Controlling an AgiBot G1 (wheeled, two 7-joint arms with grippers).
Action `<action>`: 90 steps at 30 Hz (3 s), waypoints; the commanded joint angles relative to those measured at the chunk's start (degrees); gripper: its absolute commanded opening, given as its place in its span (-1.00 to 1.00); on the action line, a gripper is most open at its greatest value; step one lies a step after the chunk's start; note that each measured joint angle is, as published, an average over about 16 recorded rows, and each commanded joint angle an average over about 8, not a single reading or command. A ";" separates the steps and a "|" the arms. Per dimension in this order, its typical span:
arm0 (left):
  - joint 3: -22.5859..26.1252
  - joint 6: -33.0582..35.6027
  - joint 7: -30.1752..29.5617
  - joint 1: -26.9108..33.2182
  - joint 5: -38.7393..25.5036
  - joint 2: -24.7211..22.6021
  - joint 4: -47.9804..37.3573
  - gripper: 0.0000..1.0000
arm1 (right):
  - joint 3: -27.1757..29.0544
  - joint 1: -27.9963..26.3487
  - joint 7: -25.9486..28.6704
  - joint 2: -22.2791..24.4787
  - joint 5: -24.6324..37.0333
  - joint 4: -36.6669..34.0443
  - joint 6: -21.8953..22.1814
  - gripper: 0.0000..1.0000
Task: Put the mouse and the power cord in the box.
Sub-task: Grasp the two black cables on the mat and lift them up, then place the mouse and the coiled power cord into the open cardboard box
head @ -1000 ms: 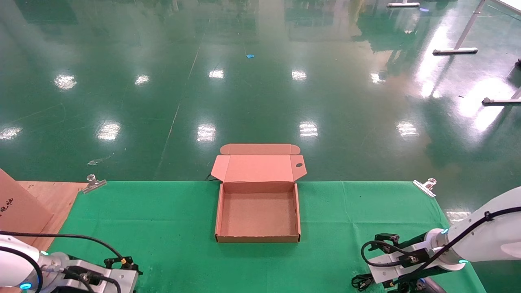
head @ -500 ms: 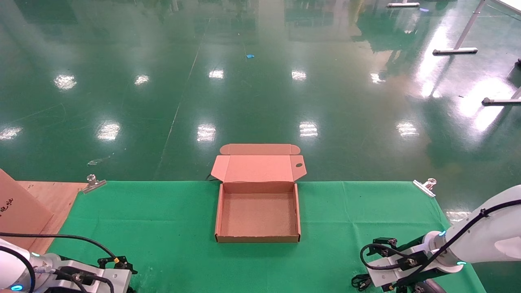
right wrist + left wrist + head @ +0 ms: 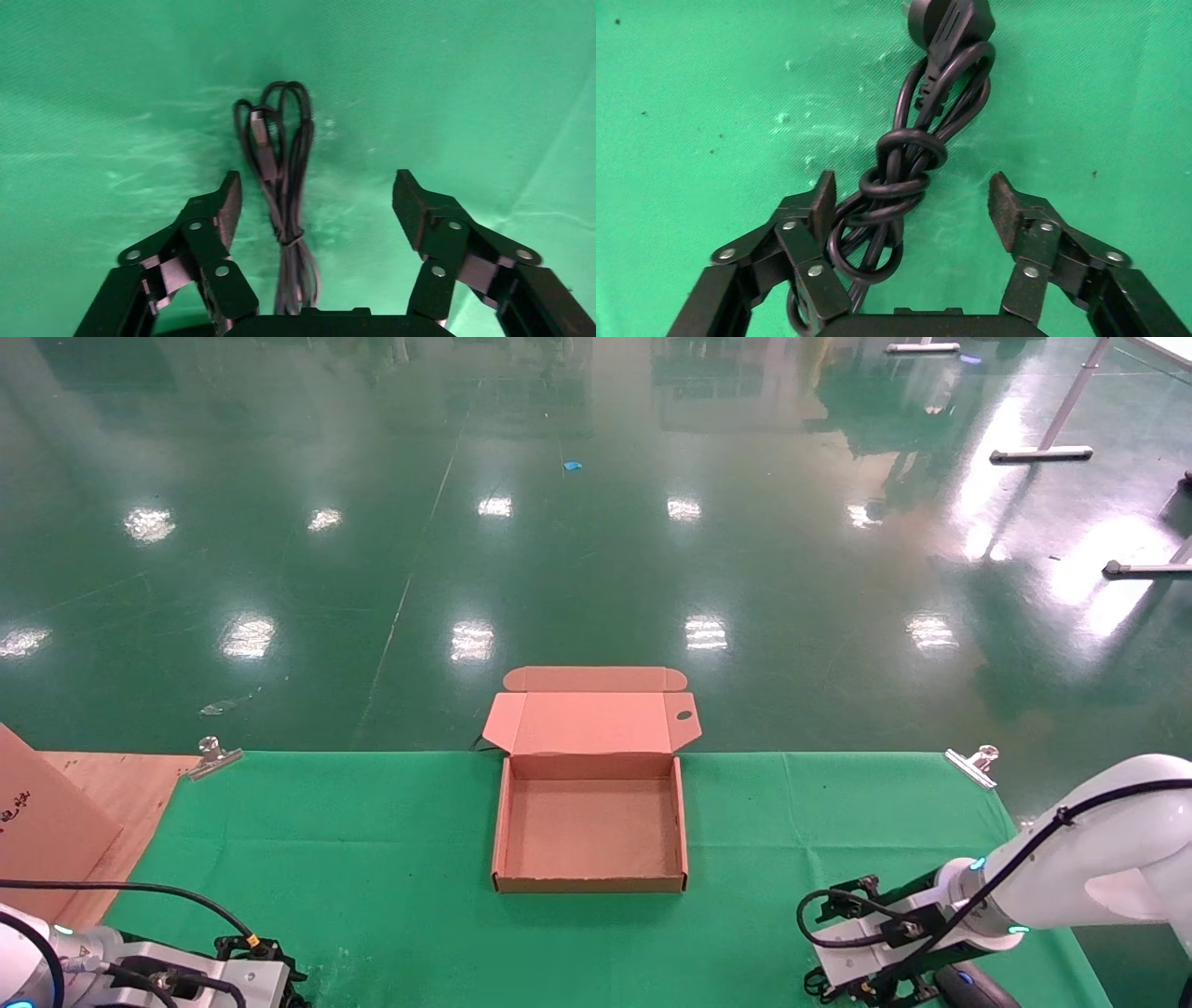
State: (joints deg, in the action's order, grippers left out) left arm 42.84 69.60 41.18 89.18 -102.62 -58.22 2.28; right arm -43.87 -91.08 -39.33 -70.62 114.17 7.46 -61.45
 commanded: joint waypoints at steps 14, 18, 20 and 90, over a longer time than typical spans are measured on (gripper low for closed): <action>0.33 -0.64 0.43 0.04 -0.48 -0.48 -1.76 -1.00 | 0.29 -1.03 -3.30 -0.02 -0.48 -4.39 -1.07 -1.00; 0.38 -0.70 0.18 0.14 -0.55 -0.63 -1.99 -1.00 | 0.40 -1.14 -3.92 0.57 -0.66 -5.15 -1.92 -1.00; 0.43 -0.46 0.07 0.44 -0.63 -0.65 -2.01 -1.00 | 0.47 -1.33 -4.15 0.82 -0.77 -5.40 -2.34 -1.00; 6.12 -29.97 -38.98 -2.40 -18.79 -15.62 47.55 -1.00 | 7.26 -24.67 17.88 3.97 -11.15 25.29 -27.04 -1.00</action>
State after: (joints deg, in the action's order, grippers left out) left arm 49.47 40.58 2.83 87.88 -121.32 -73.83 48.18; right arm -36.60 -115.63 -21.44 -66.58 102.96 32.70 -88.34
